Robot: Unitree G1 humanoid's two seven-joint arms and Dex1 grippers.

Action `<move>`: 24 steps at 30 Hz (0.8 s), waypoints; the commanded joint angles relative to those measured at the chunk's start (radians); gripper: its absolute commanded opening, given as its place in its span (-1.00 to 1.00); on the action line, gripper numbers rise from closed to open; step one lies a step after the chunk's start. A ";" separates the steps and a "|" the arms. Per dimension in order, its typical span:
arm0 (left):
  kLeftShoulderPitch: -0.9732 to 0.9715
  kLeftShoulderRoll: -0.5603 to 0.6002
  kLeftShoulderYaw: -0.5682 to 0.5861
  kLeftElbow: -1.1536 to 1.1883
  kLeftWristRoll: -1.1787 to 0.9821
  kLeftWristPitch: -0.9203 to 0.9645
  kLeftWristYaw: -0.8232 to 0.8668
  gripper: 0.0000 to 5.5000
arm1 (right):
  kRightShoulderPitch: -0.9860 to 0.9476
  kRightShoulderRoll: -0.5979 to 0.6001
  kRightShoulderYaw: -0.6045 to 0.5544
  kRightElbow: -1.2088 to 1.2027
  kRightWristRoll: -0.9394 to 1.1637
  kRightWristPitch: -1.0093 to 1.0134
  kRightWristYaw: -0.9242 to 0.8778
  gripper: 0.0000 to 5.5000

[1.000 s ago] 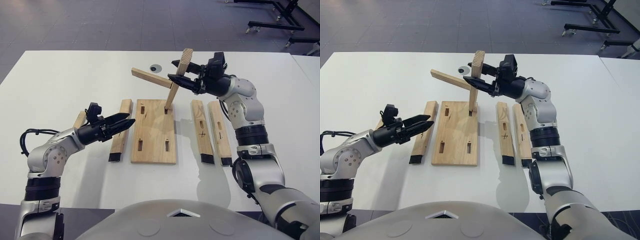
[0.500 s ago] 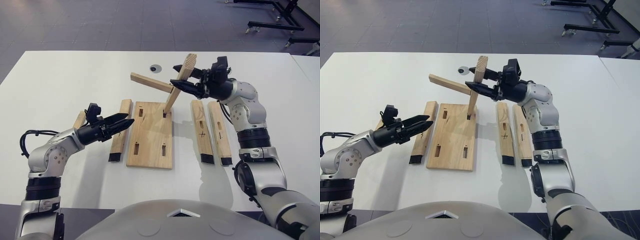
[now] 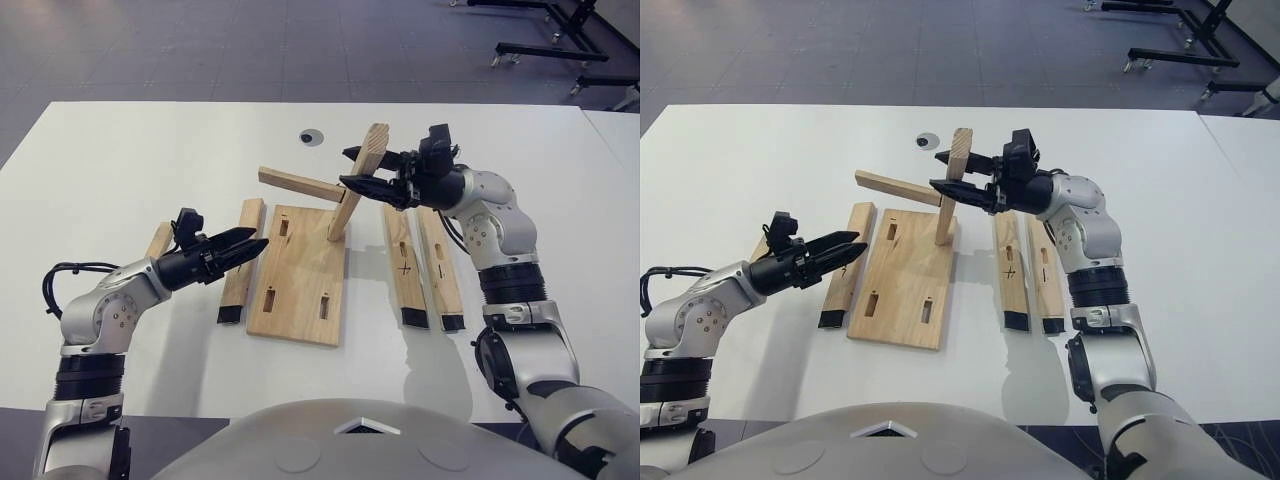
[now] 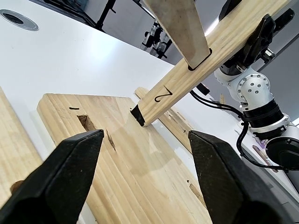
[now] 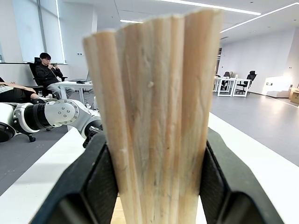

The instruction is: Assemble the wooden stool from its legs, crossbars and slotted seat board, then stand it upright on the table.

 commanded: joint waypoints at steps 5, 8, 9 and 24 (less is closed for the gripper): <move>-0.016 0.000 -0.016 0.018 0.021 -0.013 -0.008 0.21 | -0.005 -0.042 0.040 0.096 -0.065 0.044 -0.007 -0.25; -0.009 -0.005 -0.018 0.021 0.024 -0.018 -0.006 0.21 | -0.023 -0.054 0.050 0.104 -0.070 0.086 -0.033 -0.25; -0.007 -0.007 -0.018 0.022 0.025 -0.019 -0.005 0.21 | -0.029 -0.054 0.047 0.106 -0.069 0.090 -0.045 -0.12; 0.022 -0.030 0.003 0.020 0.024 -0.035 0.011 0.21 | -0.001 -0.035 -0.202 -0.194 0.044 0.088 -0.323 0.33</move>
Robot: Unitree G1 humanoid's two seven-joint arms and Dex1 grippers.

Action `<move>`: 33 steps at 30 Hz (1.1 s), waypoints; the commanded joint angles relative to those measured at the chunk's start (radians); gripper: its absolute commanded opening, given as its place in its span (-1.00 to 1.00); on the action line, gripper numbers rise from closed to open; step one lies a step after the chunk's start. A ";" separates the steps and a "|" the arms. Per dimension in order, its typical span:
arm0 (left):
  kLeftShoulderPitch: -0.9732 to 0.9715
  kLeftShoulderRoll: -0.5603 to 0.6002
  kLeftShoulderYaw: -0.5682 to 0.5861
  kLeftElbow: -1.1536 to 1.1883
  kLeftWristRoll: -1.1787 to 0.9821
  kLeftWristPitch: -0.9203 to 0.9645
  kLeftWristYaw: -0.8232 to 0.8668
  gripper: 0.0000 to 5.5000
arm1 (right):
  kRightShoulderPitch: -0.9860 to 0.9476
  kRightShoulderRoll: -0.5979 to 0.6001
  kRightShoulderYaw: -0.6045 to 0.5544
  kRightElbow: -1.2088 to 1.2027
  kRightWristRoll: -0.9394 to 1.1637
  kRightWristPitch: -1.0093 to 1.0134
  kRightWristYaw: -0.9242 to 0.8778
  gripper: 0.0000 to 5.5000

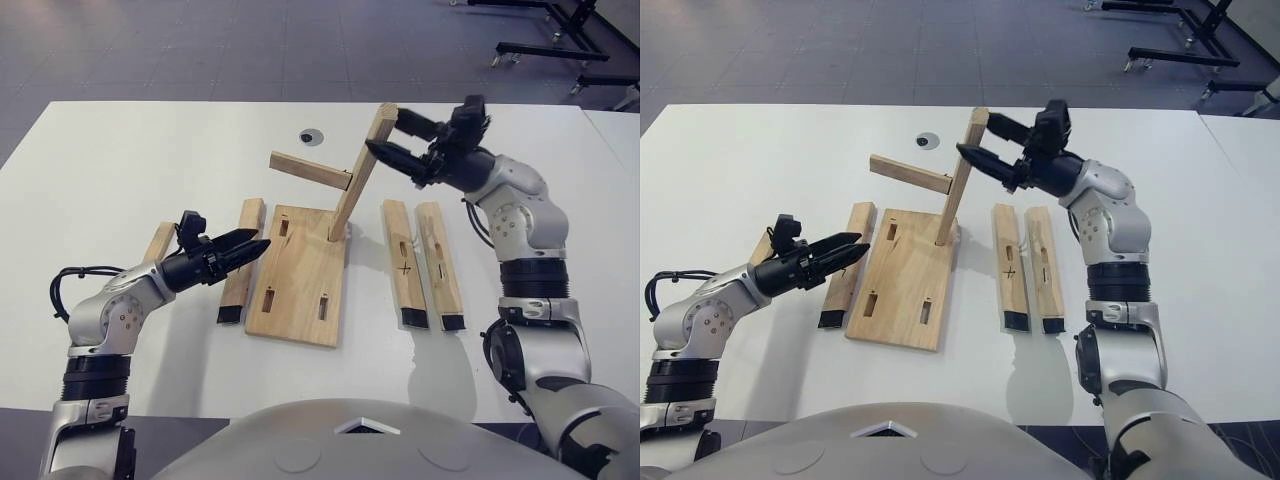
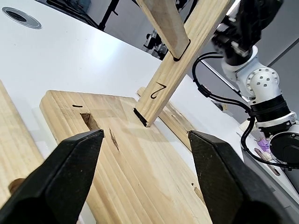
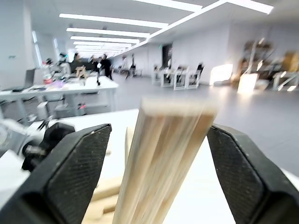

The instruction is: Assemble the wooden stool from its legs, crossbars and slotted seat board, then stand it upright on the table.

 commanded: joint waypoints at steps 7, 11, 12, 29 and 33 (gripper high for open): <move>-0.002 -0.011 -0.001 0.023 0.021 -0.019 0.010 0.21 | -0.023 -0.026 0.000 -0.128 0.017 0.015 -0.055 0.33; -0.004 -0.019 -0.007 0.033 0.032 -0.025 0.008 0.21 | 0.015 -0.046 0.093 -0.055 -0.054 0.014 0.004 0.33; -0.001 -0.019 -0.005 0.033 0.033 -0.026 0.008 0.21 | 0.016 -0.049 0.101 -0.051 -0.061 0.009 0.009 0.33; -0.023 -0.003 -0.075 0.016 0.116 -0.046 0.007 0.21 | -0.188 -0.117 0.037 -0.011 -0.012 0.017 0.057 0.33; -0.077 0.024 -0.129 -0.018 0.165 -0.039 0.003 0.21 | -0.206 -0.111 0.046 0.011 -0.020 0.009 0.067 0.33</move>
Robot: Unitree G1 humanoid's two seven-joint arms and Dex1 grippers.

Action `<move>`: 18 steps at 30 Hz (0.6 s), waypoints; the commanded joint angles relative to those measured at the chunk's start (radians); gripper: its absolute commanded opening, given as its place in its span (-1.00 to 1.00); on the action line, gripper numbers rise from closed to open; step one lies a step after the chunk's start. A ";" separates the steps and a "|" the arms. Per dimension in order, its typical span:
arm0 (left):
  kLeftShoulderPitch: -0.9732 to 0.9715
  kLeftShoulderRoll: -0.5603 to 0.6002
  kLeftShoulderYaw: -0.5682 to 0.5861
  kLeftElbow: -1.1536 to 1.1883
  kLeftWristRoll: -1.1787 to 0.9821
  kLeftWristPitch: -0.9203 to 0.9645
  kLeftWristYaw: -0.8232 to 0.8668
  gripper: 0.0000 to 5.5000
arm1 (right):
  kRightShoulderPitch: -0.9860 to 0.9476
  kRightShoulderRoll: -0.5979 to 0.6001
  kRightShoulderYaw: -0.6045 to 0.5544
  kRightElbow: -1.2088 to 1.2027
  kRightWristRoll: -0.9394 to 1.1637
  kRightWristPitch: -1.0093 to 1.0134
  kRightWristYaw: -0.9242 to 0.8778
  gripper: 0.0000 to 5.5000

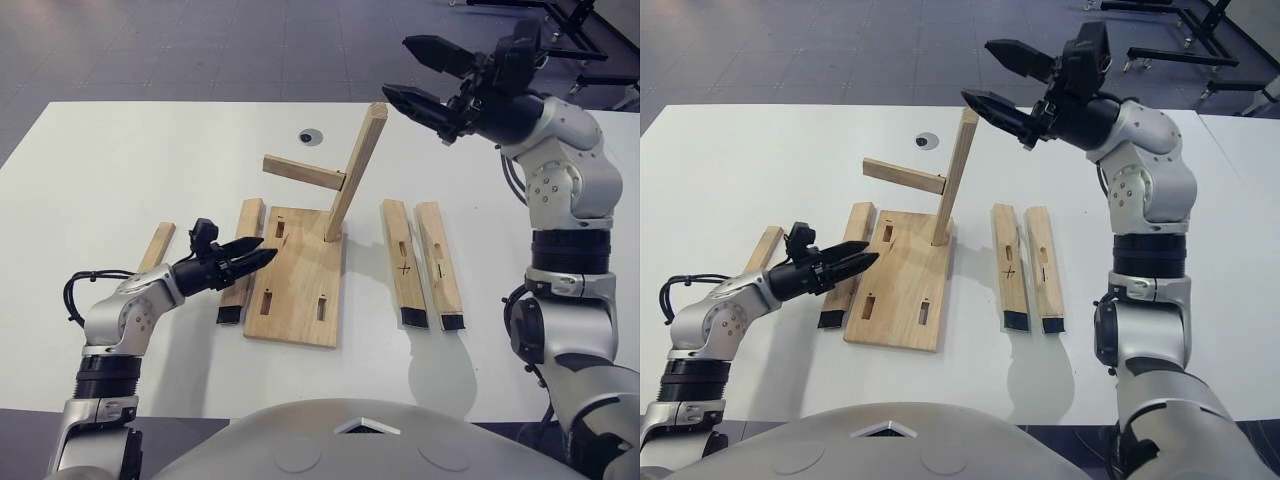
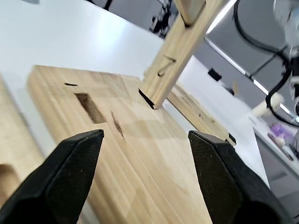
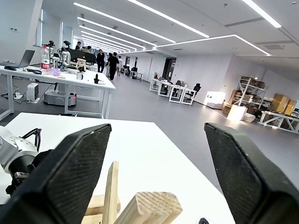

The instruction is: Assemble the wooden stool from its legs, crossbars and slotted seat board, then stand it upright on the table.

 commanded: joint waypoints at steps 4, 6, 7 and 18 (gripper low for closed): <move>-0.080 0.076 -0.111 -0.037 0.144 -0.041 0.002 0.21 | 0.002 0.006 0.022 -0.013 -0.012 0.000 0.002 0.33; -0.075 0.096 -0.152 -0.042 0.196 -0.060 -0.001 0.21 | 0.006 0.003 0.024 -0.016 -0.013 0.004 0.000 0.33; -0.071 0.103 -0.166 -0.042 0.214 -0.066 -0.003 0.21 | 0.006 0.001 0.025 -0.016 -0.013 0.006 0.000 0.33; -0.061 0.132 -0.257 0.002 0.298 -0.086 -0.009 0.21 | 0.012 -0.001 0.059 -0.018 -0.056 -0.010 -0.008 0.33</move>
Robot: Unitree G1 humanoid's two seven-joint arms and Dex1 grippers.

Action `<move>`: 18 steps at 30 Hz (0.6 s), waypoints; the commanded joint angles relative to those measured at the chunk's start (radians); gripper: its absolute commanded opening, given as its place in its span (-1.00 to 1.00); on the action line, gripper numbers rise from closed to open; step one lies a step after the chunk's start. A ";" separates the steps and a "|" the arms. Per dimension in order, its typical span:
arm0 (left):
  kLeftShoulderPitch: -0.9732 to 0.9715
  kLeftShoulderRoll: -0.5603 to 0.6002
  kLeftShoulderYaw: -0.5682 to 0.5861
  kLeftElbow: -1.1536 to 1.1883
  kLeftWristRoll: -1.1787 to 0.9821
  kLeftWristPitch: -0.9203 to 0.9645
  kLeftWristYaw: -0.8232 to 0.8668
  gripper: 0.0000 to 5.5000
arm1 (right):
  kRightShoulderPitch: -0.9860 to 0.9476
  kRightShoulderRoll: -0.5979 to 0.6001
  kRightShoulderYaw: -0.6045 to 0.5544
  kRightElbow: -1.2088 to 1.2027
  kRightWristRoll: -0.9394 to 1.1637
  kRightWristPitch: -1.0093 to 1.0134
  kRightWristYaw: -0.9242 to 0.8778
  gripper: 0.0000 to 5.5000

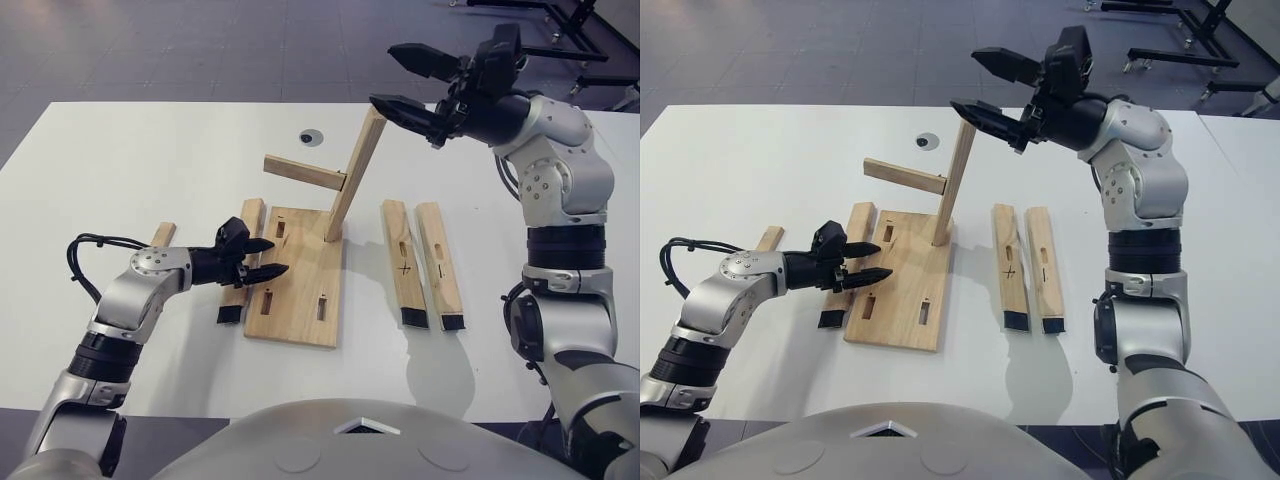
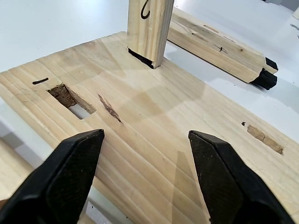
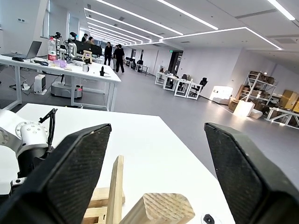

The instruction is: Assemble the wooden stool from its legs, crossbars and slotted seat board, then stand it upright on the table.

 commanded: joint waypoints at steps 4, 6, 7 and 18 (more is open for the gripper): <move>0.029 0.010 -0.052 0.043 0.042 0.019 -0.002 0.21 | -0.022 -0.001 -0.003 0.010 -0.024 -0.013 -0.010 0.33; 0.030 0.009 -0.054 0.044 0.041 0.017 -0.001 0.21 | -0.002 0.008 0.016 0.039 -0.032 -0.001 -0.001 0.33; 0.029 0.008 -0.055 0.046 0.041 0.016 -0.001 0.21 | 0.017 0.010 0.031 0.041 -0.037 0.006 0.006 0.33; 0.027 0.002 -0.059 0.148 0.050 -0.053 -0.017 0.21 | 0.156 -0.027 0.183 -0.021 -0.078 0.072 0.073 0.33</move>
